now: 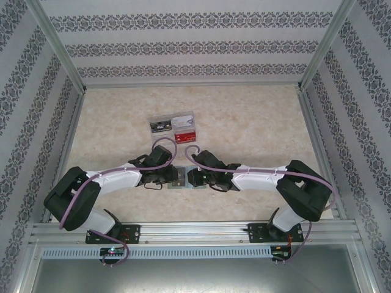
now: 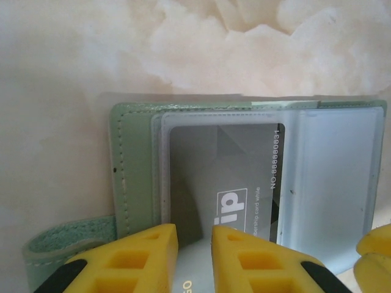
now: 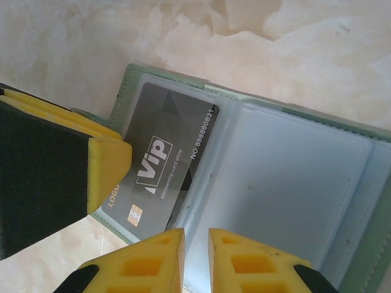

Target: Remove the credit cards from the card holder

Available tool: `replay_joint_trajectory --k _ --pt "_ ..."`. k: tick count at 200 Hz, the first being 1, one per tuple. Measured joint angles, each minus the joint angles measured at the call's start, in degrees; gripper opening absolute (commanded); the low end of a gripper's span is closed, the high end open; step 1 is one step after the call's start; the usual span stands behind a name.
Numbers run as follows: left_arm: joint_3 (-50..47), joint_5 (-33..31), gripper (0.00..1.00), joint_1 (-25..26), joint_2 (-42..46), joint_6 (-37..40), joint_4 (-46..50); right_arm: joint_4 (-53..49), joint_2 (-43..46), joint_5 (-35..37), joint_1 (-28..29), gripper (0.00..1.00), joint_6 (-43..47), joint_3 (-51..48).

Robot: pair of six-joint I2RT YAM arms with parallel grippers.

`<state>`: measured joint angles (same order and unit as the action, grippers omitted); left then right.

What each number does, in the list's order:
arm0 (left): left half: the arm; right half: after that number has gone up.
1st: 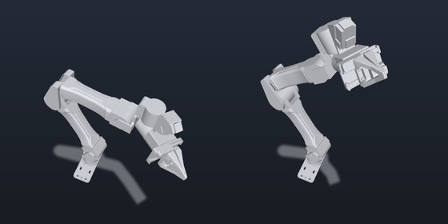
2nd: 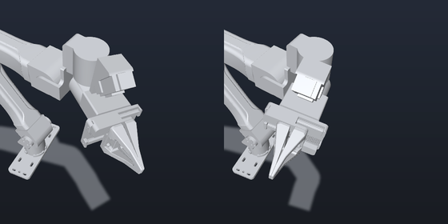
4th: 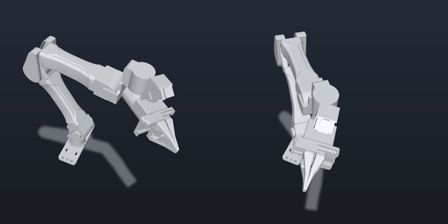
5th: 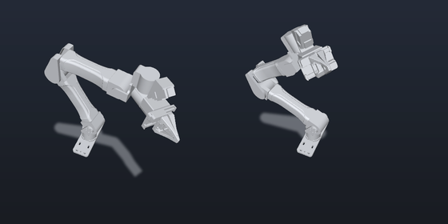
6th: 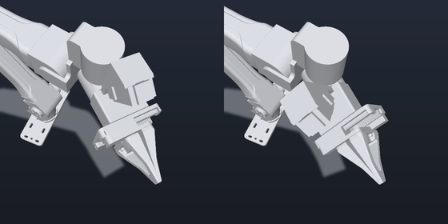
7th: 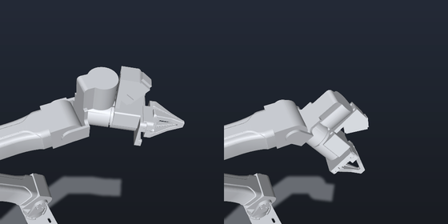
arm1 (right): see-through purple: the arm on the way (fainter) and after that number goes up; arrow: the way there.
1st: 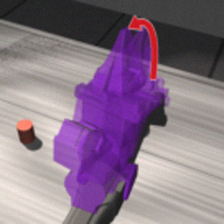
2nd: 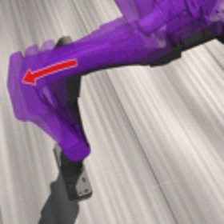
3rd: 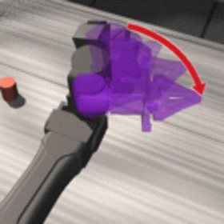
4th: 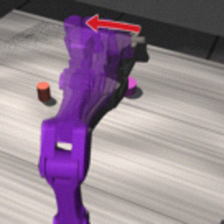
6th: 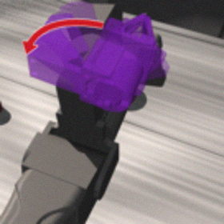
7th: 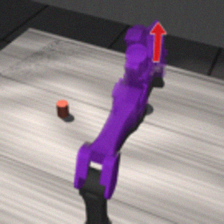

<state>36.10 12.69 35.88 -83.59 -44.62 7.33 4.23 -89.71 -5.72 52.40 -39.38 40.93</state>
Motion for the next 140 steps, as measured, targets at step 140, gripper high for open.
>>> replay_joint_trajectory --k 140 --pt "0.0 1.9 0.22 0.0 -0.7 0.0 -2.0 5.0 -4.3 -5.0 -1.1 0.20 -6.5 0.3"
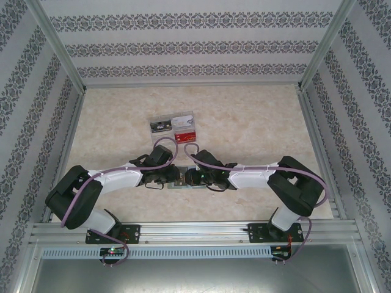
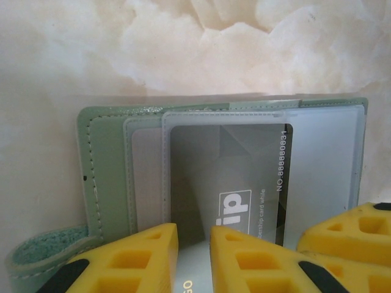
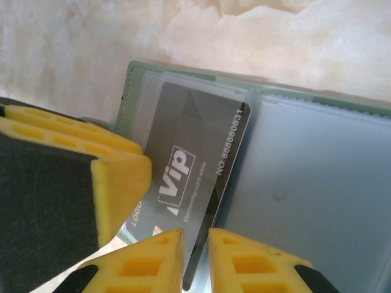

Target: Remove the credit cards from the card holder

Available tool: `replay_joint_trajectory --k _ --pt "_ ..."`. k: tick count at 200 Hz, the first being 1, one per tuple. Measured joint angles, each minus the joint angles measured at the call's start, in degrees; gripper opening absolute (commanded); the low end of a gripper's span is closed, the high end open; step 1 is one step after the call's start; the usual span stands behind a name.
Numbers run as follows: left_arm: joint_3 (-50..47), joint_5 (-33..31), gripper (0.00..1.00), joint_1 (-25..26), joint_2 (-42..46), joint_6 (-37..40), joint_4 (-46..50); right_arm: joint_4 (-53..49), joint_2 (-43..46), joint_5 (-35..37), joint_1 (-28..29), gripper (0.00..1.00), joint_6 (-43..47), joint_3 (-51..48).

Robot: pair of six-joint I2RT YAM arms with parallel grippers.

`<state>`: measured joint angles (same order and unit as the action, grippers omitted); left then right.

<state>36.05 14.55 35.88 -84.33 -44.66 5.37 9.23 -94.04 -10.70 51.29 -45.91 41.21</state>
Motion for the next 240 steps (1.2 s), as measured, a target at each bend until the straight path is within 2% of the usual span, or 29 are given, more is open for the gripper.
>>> replay_joint_trajectory --k 186,240 --pt "-0.1 0.0 0.18 0.1 0.0 -0.4 0.0 2.4 -1.3 -1.7 -1.9 0.19 -4.0 -1.1" --pt "-0.1 0.0 0.18 0.2 0.0 -0.4 0.0 3.9 -2.6 -2.9 -2.1 0.15 -4.9 -1.1"
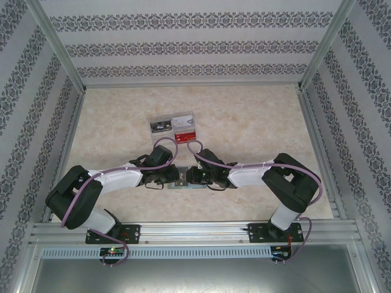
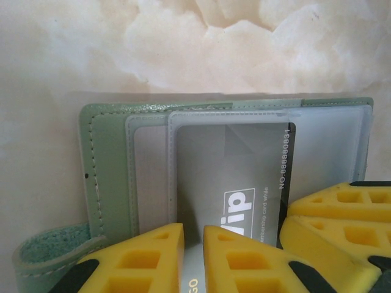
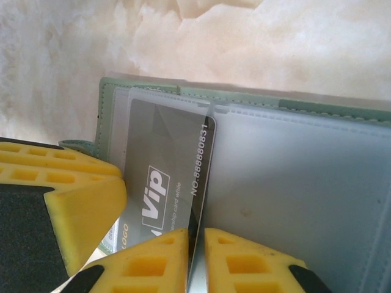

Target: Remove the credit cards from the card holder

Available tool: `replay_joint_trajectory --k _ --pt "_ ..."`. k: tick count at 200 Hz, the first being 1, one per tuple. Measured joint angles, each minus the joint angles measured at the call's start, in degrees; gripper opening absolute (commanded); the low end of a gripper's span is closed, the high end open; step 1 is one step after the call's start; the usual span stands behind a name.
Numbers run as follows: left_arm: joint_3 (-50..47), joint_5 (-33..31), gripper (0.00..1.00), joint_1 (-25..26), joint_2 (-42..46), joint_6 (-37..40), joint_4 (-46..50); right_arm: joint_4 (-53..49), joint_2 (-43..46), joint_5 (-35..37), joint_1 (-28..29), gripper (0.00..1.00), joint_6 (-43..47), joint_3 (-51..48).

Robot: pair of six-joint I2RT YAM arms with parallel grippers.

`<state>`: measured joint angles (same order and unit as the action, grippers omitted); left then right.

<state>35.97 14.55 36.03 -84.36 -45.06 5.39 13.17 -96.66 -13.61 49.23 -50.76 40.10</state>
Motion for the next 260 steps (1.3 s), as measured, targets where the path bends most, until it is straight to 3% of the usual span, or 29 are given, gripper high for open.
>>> replay_joint_trajectory --k 25,39,110,169,180,204,260 --pt "0.0 0.0 0.18 0.0 0.0 0.0 0.0 0.3 -0.3 -0.3 0.0 0.09 -0.3 0.0" --pt "0.0 0.0 0.17 0.0 0.0 0.0 0.1 0.4 -0.3 -0.3 0.0 0.00 -0.3 0.0" --pt "0.4 -1.5 0.03 0.3 -0.2 -0.3 1.5 1.8 0.1 -0.7 -0.9 0.00 -0.6 -1.3" --pt "0.6 -1.6 0.03 0.3 -0.3 -0.3 1.7 2.1 2.5 -0.9 -2.3 0.00 -0.6 -3.9" --pt "0.6 -1.5 0.03 0.3 -0.3 -0.3 1.7 2.1 2.5 -0.9 -2.3 0.10 -0.5 -3.9" --pt "0.6 -1.5 0.03 0.3 -0.3 -0.3 1.7 2.2 2.5 -1.3 -2.2 0.19 -0.2 -3.8" --pt "0.6 -1.4 0.04 0.3 -0.3 -0.3 1.7 2.5 1.7 -1.9 -2.1 0.20 -0.1 -2.3"
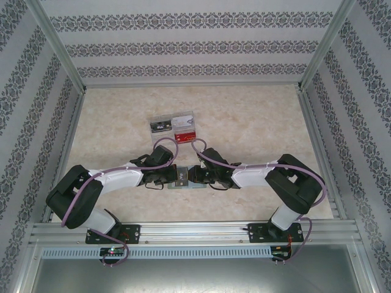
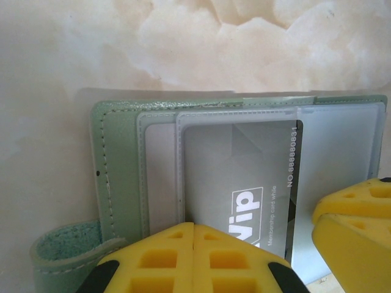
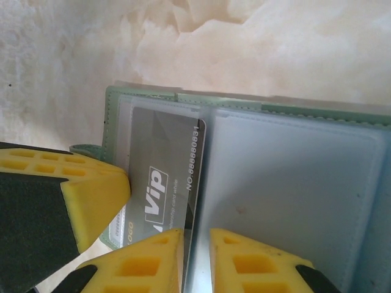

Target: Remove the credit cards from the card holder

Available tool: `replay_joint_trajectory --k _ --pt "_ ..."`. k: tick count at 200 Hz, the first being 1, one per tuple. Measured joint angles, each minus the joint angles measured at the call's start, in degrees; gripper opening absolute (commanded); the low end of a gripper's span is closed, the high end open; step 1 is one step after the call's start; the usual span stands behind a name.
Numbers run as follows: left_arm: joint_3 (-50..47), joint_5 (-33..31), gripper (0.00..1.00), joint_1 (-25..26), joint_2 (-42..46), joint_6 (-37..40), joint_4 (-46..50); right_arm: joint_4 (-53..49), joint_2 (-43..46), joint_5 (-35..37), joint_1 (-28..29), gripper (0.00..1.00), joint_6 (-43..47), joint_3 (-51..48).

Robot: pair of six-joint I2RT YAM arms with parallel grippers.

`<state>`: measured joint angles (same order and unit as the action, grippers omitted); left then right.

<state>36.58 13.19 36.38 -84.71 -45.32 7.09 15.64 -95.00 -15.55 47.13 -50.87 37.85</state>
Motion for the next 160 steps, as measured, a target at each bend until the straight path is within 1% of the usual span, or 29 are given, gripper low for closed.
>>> replay_joint_trajectory --k 69,105,129,160 --pt "0.0 0.0 0.04 0.0 0.0 0.0 0.0 1.0 -2.3 -1.6 0.0 0.20 0.0 1.2" --pt "0.0 0.0 0.04 0.0 0.0 0.0 0.0 1.2 -2.7 -2.1 0.0 0.14 -0.3 1.4" --pt "0.0 0.0 0.04 0.0 0.0 0.0 0.0 1.3 -2.7 -2.1 0.0 0.00 -0.2 1.4" --pt "0.0 0.0 0.03 0.0 0.0 0.0 0.0 1.3 -2.7 -1.9 0.0 0.00 -0.5 1.4"
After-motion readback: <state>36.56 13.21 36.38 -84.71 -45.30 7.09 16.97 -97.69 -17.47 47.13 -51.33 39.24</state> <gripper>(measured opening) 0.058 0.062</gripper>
